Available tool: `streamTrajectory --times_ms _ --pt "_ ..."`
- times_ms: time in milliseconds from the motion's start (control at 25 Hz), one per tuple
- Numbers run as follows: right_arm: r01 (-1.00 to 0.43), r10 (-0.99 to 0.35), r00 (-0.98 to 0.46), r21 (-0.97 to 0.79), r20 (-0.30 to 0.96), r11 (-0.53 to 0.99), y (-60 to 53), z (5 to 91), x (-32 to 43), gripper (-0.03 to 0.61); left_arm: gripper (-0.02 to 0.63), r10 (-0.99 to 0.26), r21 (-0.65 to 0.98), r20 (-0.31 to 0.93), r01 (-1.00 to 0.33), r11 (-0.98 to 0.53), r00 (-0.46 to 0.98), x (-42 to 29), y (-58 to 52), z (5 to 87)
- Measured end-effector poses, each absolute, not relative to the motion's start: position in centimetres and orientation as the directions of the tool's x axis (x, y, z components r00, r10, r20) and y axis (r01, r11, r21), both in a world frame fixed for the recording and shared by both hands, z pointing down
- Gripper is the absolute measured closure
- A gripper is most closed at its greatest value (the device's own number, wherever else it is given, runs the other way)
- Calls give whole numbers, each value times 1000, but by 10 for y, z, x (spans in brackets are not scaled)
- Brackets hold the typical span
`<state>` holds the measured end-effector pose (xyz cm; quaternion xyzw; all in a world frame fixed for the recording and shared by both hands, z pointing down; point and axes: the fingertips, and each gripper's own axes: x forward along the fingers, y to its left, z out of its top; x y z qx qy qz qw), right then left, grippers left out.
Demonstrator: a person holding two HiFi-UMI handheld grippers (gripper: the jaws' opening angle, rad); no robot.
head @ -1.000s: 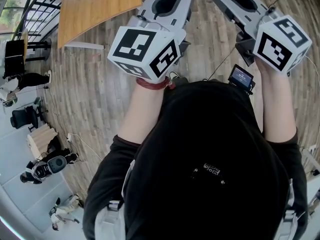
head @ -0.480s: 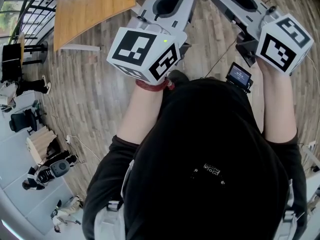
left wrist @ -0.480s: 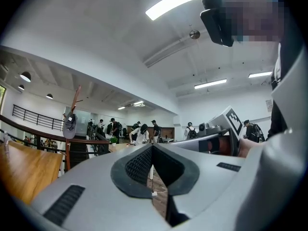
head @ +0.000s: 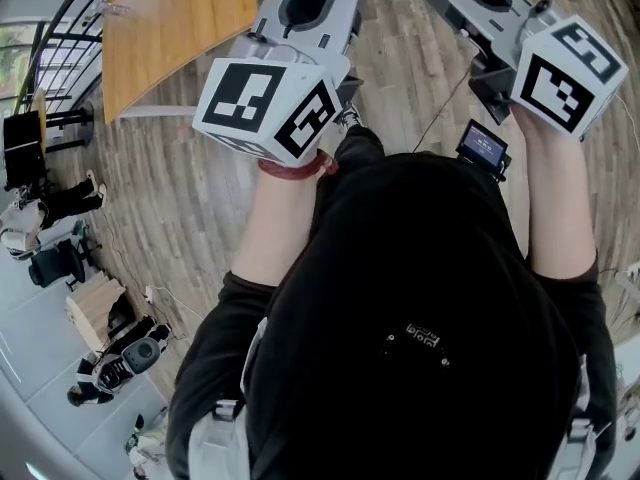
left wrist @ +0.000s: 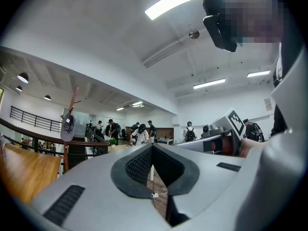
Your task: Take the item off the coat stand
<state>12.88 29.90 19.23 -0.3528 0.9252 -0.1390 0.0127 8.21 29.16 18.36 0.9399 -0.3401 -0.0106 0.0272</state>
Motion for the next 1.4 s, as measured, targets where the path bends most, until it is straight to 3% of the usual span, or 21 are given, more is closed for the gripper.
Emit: streamTrajectory --times_ms 440,1400 --pt "-708 -706 -697 -272 126 651 258 201 152 561 609 -545 53 4 -544 -837 839 121 245 196" --pt "-712 -705 -697 -248 131 657 64 192 19 561 620 -574 82 38 -575 -814 818 -8 37 210"
